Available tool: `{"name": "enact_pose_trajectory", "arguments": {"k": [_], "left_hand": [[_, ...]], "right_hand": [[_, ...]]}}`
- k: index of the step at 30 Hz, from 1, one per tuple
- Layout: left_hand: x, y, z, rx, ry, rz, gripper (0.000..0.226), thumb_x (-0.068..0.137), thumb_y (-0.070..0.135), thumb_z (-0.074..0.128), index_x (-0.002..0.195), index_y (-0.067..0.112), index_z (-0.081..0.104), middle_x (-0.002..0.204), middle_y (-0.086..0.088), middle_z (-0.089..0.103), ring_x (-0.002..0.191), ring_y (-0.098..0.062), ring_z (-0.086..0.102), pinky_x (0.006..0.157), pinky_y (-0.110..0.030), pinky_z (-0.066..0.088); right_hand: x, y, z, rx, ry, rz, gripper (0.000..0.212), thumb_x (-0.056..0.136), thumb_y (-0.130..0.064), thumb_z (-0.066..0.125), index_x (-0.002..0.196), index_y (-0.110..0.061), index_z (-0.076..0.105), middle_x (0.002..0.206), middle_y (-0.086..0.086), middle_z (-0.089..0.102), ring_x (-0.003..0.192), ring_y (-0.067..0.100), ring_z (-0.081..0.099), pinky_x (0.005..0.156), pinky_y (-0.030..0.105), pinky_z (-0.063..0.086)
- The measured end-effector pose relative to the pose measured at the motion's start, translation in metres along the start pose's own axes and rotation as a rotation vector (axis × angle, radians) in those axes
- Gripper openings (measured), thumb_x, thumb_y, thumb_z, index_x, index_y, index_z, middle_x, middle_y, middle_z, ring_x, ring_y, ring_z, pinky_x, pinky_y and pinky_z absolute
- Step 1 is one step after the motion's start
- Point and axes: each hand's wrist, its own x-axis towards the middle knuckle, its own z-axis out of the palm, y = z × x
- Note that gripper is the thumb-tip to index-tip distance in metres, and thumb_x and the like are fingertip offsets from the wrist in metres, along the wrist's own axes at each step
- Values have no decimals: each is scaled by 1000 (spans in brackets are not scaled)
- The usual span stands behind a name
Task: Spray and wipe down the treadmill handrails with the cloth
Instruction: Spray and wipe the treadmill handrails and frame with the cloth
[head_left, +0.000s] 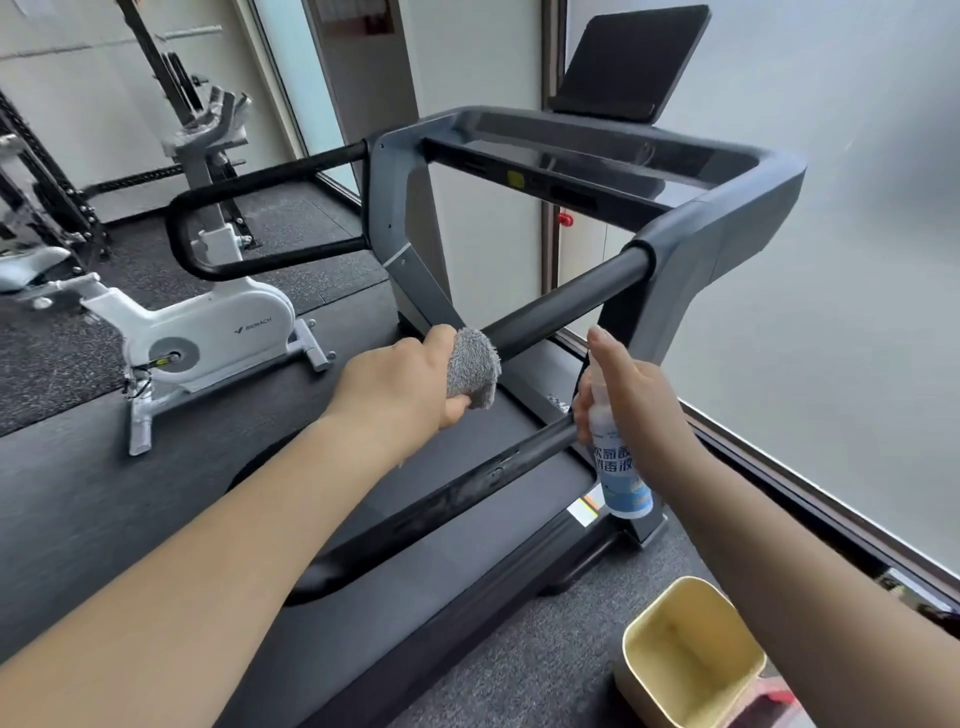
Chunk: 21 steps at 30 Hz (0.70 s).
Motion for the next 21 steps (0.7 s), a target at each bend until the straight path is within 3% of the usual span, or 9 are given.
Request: {"name": "enact_pose_trajectory", "arguments": {"k": [15,21], "left_hand": [[-80,-62,5,-26,91,-65,64,83,54,57,133,22,33,110,-6,60,96,-32,62,65,-36,45],[-91,-64,14,-51,224,-32,70,78,59,48,135,18,43,100,-13,62,88,-37,61,63,-42,49]], "right_hand": [[-46,26,42,9,-38,-14,62,82,-61,47,54,-7,51,52,16,56,47,27,53,55,30,46],[-54,35,45,6,-53,4,62,85,-60,47,52,-8,50,49,14,55,45,26,53,53,29,45]]}}
